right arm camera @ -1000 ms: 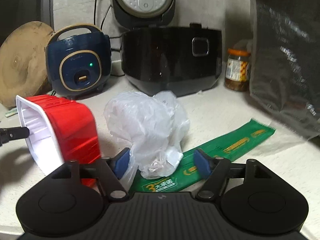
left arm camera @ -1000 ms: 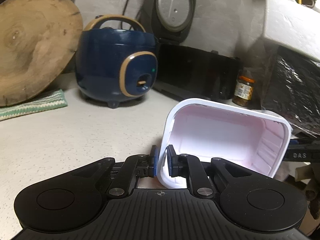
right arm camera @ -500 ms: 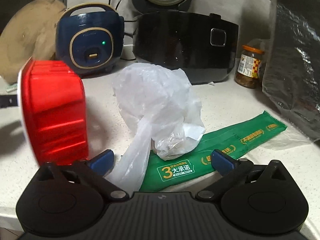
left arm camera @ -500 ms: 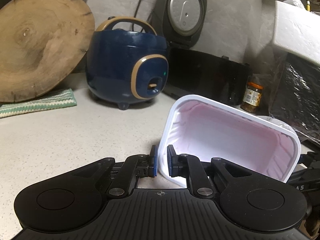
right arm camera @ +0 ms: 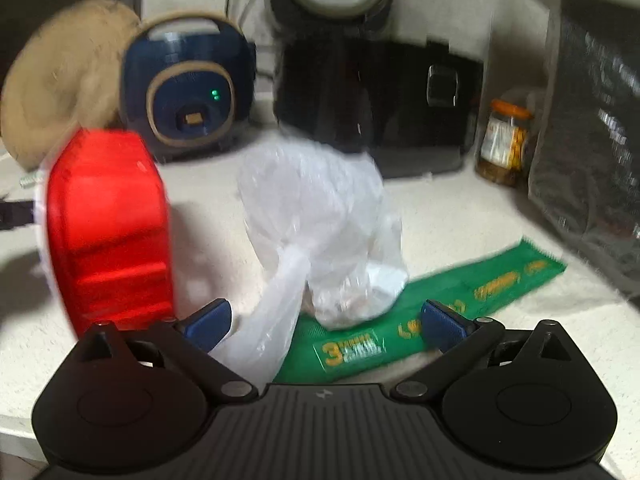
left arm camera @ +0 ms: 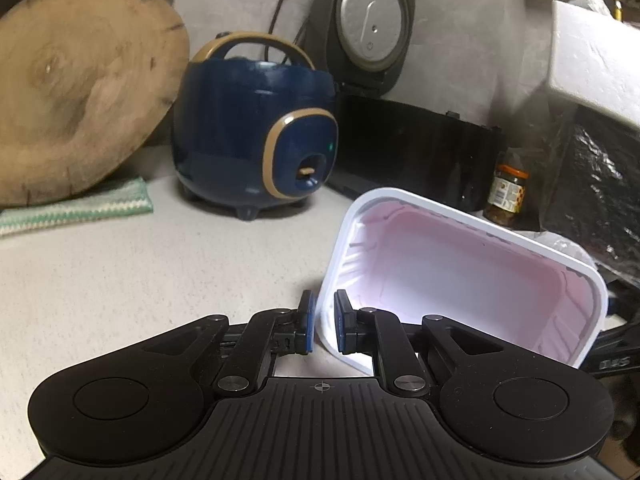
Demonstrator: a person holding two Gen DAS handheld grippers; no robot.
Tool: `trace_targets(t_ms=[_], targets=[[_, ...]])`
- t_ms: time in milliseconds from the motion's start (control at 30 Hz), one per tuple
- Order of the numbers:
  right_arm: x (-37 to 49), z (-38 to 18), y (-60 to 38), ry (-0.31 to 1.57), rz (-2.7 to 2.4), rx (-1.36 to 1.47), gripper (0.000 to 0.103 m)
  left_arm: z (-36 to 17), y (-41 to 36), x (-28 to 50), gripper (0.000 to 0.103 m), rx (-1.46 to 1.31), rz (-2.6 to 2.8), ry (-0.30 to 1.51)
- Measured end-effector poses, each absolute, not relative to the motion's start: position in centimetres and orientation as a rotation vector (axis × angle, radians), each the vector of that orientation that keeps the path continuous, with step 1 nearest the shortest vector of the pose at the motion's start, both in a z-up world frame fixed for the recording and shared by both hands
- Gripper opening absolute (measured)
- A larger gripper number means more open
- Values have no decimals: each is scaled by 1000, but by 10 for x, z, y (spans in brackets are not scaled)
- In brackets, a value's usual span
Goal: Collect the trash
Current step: 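Lift the white tray with the left tool while the right tool lifts the plastic bag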
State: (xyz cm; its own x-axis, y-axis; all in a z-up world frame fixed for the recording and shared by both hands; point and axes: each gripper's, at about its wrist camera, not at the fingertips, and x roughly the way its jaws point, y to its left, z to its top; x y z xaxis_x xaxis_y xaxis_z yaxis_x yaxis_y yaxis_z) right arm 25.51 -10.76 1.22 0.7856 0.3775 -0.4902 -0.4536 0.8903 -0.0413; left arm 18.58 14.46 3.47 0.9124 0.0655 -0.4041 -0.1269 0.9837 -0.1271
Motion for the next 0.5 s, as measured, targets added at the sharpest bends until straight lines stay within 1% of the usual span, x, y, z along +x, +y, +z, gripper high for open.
trace_targets(t_ms=[100,133,200,267,333,367,433,467,500], targets=[[248,21,-104,445,467,-182,102,35,141,190,14,-91,89,409],[246,23,-104,434,466,-185,102,35,140,192,16,-66,69,415],[242,27,-106,407,475,-177,102,35,141,197,17,-34,36,420],[239,30,-111,396,492,-152,102,36,143,202,21,-5,-5,430],[239,32,-118,395,513,-125,101,37,146,208,20,19,-19,444],[238,32,-121,396,517,-110,98,37,148,211,20,37,-40,450],[236,32,-126,410,531,-86,84,37,151,218,20,66,-78,460],[236,32,-129,426,547,-72,79,37,153,221,20,73,-90,459],[235,32,-131,437,560,-58,69,36,156,223,20,74,-106,456]])
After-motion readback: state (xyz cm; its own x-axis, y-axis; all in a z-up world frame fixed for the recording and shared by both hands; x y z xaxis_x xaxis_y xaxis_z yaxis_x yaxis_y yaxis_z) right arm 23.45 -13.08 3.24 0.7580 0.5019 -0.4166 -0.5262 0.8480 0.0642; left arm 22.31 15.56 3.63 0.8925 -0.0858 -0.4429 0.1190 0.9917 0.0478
